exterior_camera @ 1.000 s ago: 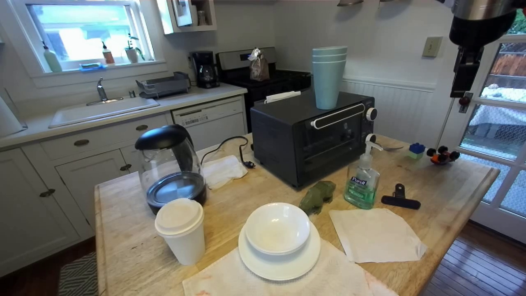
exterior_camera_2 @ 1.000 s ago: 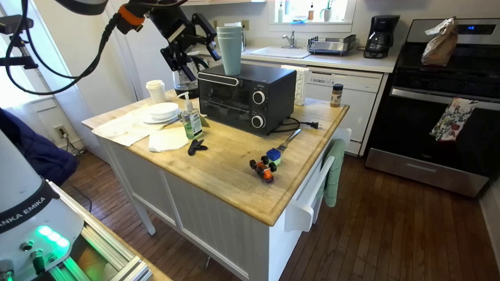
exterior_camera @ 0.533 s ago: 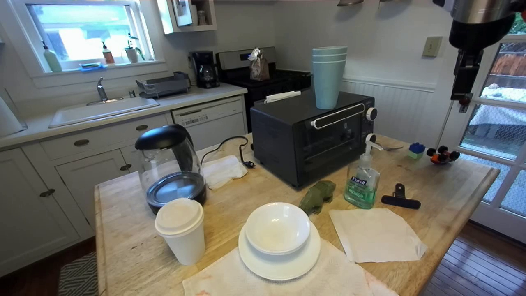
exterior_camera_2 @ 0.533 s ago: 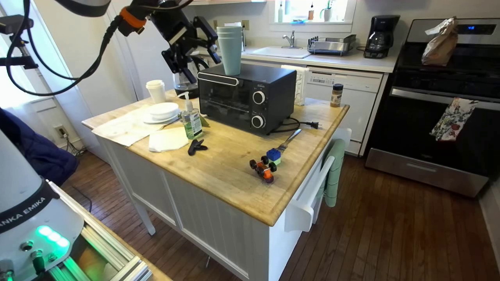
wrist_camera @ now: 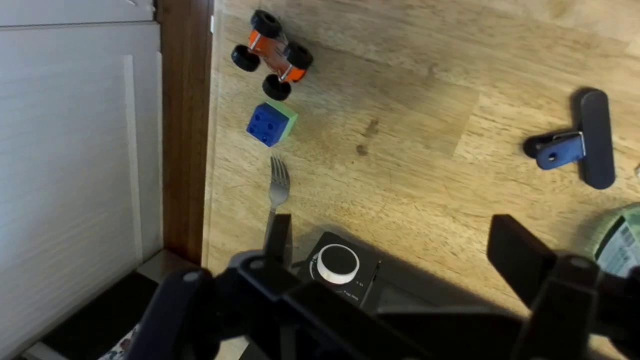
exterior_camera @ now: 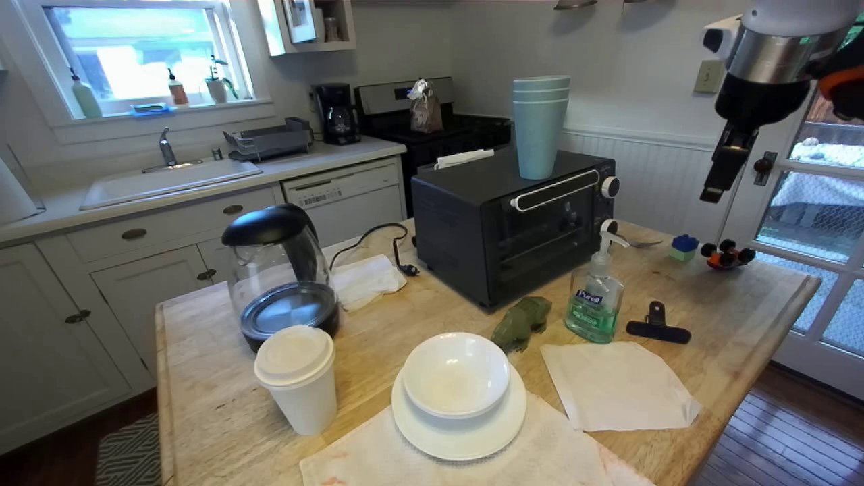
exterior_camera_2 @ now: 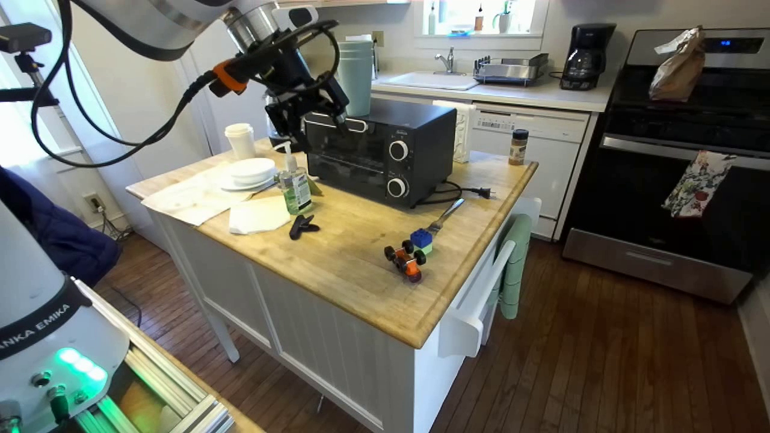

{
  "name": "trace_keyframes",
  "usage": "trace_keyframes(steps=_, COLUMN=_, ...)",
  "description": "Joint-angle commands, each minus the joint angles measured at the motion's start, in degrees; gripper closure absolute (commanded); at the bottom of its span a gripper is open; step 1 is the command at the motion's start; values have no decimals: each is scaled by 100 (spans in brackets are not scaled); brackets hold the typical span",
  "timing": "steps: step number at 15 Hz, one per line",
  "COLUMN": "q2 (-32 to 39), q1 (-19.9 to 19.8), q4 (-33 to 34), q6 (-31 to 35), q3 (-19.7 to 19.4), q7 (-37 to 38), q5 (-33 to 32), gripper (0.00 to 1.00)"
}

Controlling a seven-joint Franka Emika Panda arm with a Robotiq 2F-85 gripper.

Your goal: Turn the bottom knob on the toaster oven to the right

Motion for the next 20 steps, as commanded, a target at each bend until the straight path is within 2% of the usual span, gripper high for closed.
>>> trace_keyframes(steps=1, q2=505, q1=-155, q4=-133, q6=887, q3=-161, q7=-393, q5=461, gripper=0)
trace_keyframes(steps=3, q2=638, q1=64, q4=-234, q6=730, q3=-233, q7=-1139, q5=1289, gripper=0)
trace_keyframes(steps=4, q2=458, q1=-247, q4=-196, q6=671, q3=35, q7=-685, q5=829, gripper=0)
trace_keyframes(steps=6, q2=621, q1=-178, q4=-223, q6=668, q3=1, q7=-977, q5=1141, gripper=0)
trace_keyframes(steps=9, q2=653, q1=-156, q4=-222, q6=668, q3=0, q7=-1006, q5=1188, gripper=0)
trace_keyframes(steps=11, q2=1078, q1=-598, q4=61, q6=637, q3=233, q7=-44, q5=303, gripper=0)
trace_keyframes(steps=14, q2=1500, q1=-873, q4=314, q6=662, q3=258, q7=747, q5=-714, gripper=0)
trace_keyframes(steps=17, q2=1887, q1=-841, q4=556, q6=737, q3=112, q7=1404, q5=-1492, gripper=0)
trace_keyframes(steps=20, q2=2307, q1=-735, q4=818, q6=978, q3=-5, q7=1963, q5=-1793, gripper=0)
